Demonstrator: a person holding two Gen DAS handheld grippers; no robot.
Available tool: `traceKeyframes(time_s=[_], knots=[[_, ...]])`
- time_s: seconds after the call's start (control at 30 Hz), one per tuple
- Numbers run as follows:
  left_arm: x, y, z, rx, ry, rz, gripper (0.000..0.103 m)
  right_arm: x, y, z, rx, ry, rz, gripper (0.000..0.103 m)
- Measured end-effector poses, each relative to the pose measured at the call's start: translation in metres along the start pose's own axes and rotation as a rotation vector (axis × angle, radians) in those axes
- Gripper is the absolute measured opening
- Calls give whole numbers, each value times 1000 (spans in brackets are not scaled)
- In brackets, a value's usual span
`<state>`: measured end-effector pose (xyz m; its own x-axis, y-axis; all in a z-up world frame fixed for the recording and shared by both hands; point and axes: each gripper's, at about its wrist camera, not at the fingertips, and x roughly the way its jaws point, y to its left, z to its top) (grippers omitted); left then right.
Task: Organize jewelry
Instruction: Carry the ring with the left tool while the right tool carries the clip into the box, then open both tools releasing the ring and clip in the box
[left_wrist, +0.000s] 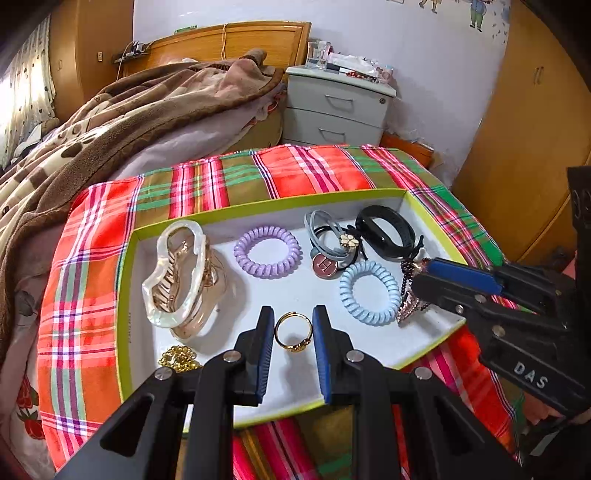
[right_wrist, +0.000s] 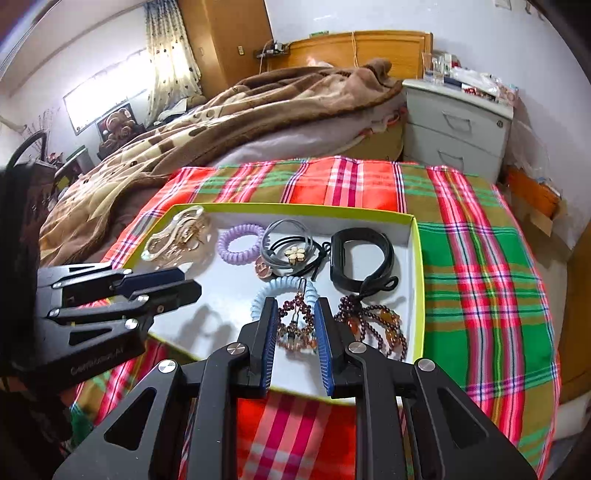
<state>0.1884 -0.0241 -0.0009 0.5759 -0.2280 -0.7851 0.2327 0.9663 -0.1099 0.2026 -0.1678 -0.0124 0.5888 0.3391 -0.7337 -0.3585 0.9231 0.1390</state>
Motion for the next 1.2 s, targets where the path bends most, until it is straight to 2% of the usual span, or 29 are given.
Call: traceKeyframes(time_s=[0.2, 0.37, 0.43, 0.5, 0.9, 1.1, 1.17, 1.2], knots=[[7, 2, 0, -13, 12, 9, 22, 10, -3, 6, 5, 10, -1, 16], [11, 4, 0, -33, 31, -17, 23, 11, -6, 6, 25, 7, -4, 16], [12, 5, 0, -38, 30, -7, 24, 8, -7, 6, 32, -1, -9, 16], [11, 5, 1, -43, 28, -9, 31, 6, -8, 6, 40, -10, -14, 16], [-6, -1, -4, -41, 7, 20, 36, -16, 3, 0, 34, -56, -34, 17], [-28, 1, -13, -83, -24, 62, 38, -31, 12, -9, 41, -90, -43, 20], [-34, 1, -17, -88, -34, 69, 38, -34, 16, -13, 38, -96, -43, 24], [-38, 0, -20, -91, -40, 81, 38, -37, 19, -15, 35, -102, -43, 30]])
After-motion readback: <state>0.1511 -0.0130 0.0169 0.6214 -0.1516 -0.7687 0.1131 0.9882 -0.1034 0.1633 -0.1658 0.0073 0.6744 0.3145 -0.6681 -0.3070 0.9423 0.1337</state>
